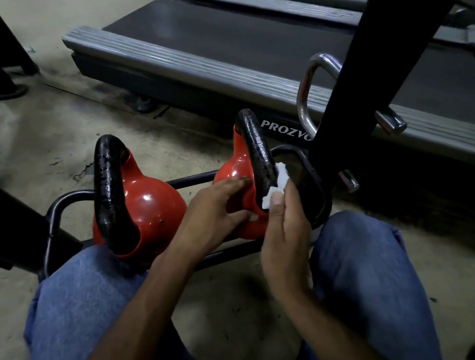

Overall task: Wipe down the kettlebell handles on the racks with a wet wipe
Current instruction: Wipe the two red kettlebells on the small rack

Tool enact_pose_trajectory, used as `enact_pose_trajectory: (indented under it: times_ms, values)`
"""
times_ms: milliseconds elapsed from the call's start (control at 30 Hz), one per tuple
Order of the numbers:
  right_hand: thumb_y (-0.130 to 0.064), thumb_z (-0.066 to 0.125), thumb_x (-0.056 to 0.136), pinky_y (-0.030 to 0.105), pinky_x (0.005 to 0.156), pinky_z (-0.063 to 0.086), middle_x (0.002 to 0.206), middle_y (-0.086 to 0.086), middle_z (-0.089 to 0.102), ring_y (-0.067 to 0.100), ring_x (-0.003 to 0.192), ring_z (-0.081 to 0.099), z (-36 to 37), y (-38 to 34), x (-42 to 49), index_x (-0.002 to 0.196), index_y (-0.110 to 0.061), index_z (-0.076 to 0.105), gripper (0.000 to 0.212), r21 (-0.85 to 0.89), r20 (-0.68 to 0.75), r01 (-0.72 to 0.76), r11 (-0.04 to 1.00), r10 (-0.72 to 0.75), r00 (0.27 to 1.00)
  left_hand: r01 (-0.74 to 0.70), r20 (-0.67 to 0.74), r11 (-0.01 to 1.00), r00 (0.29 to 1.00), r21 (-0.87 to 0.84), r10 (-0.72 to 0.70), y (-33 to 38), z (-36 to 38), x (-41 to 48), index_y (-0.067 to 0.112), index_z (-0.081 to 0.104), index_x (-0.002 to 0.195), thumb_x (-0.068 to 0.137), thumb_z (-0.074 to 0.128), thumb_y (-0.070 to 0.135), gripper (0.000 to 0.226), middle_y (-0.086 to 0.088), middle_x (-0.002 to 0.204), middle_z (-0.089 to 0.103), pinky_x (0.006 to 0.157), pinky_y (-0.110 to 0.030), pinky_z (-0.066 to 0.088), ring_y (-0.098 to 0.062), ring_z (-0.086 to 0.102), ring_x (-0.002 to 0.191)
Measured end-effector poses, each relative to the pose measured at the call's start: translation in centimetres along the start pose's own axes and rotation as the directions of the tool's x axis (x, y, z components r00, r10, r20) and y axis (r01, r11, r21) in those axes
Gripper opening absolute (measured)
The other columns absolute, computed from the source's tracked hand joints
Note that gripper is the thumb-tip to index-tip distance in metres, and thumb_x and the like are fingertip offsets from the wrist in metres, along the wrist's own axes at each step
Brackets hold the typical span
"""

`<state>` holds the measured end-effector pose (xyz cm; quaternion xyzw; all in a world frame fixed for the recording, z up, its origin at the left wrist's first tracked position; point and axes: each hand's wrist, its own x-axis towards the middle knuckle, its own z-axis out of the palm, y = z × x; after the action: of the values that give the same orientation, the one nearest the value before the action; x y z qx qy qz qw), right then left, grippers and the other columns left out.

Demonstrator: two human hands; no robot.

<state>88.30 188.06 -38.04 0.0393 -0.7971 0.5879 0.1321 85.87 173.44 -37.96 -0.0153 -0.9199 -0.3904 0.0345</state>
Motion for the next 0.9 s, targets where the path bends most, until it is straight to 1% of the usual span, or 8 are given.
enact_pose_trajectory:
  times_ms: [133,233,333,433,567,667,800,900]
  values:
    - [-0.001,0.042,0.109,0.032,0.12,0.039,0.171,0.009,0.023,0.023,0.155,0.032,-0.1,1.7,-0.2,0.163,-0.004,0.022,0.057,-0.065,0.098,0.311,0.948,-0.304,0.948,-0.004,-0.011,1.0,1.0,0.001,0.004,0.0,0.2,-0.4,0.026,0.052,0.151,0.088,0.079,0.028,0.068,0.009,0.155,0.051,0.12,-0.04,0.04,-0.006,0.046,0.142]
    - [-0.002,0.049,0.105,0.052,0.124,0.031,0.166,0.019,0.03,0.032,0.157,0.026,-0.1,2.2,3.8,0.154,0.004,0.04,0.05,-0.26,0.249,0.596,0.76,-0.543,0.802,-0.015,0.005,0.999,1.0,-0.041,0.016,0.2,0.2,-0.6,0.03,0.056,0.146,0.089,0.077,0.025,0.061,0.011,0.151,0.055,0.115,-0.045,0.046,-0.007,0.051,0.138]
    - [-0.008,0.047,0.108,0.055,0.121,0.033,0.153,0.019,0.051,0.033,0.152,0.037,0.0,0.9,7.9,0.144,0.004,0.055,0.04,-0.355,0.416,0.73,0.584,-0.601,0.683,-0.032,0.005,0.995,0.999,-0.089,0.033,0.3,0.2,-0.5,0.031,0.062,0.138,0.086,0.079,0.021,0.055,0.012,0.136,0.065,0.106,-0.045,0.053,-0.008,0.061,0.124]
    - [-0.014,0.046,0.108,0.055,0.122,0.032,0.156,0.02,0.048,0.036,0.154,0.032,-1.7,1.3,6.6,0.141,0.005,0.057,0.04,-0.36,0.49,0.771,0.525,-0.597,0.635,-0.044,-0.01,0.994,0.999,-0.103,0.043,0.5,0.2,-0.7,0.029,0.062,0.138,0.087,0.078,0.018,0.055,0.01,0.136,0.066,0.106,-0.043,0.052,-0.008,0.062,0.124]
    - [-0.011,0.053,0.098,0.052,0.125,0.028,0.156,0.02,0.048,0.035,0.154,0.032,-3.3,1.5,7.1,0.138,0.004,0.061,0.043,-0.31,0.621,0.865,0.394,-0.605,0.498,-0.052,0.003,0.994,0.999,-0.1,0.052,0.3,0.1,-0.5,0.027,0.063,0.137,0.086,0.079,0.018,0.054,0.009,0.136,0.066,0.106,-0.042,0.051,-0.009,0.062,0.123]
    - [-0.021,0.042,0.106,0.037,0.129,0.016,0.158,0.016,0.047,0.031,0.156,0.028,-1.9,-2.1,11.5,0.137,0.0,0.062,0.042,-0.347,0.718,0.814,0.466,-0.426,0.55,-0.008,0.028,0.995,1.0,-0.102,0.011,0.1,0.1,-0.2,0.031,0.059,0.143,0.083,0.083,0.023,0.065,0.011,0.146,0.06,0.113,-0.044,0.047,-0.01,0.056,0.132]
    - [-0.016,0.035,0.11,0.029,0.124,-0.003,0.161,0.02,0.04,0.031,0.156,0.022,1.7,-5.6,17.8,0.133,0.002,0.064,0.041,-0.433,0.884,0.783,0.446,0.044,0.465,0.038,0.035,0.994,0.999,-0.102,-0.035,0.4,0.2,-0.8,0.03,0.052,0.15,0.086,0.082,0.026,0.071,0.011,0.152,0.053,0.117,-0.043,0.043,-0.01,0.05,0.138]
    - [-0.018,0.041,0.105,0.042,0.115,0.038,0.123,0.016,0.068,0.035,0.124,0.059,4.1,-7.3,20.4,0.102,-0.008,0.073,0.034,-0.533,0.841,0.728,0.432,0.177,0.511,0.026,0.044,0.992,0.999,-0.124,-0.021,0.7,0.0,-1.2,0.037,0.044,0.154,0.085,0.083,0.028,0.079,0.013,0.15,0.054,0.116,-0.04,0.043,-0.006,0.05,0.136]
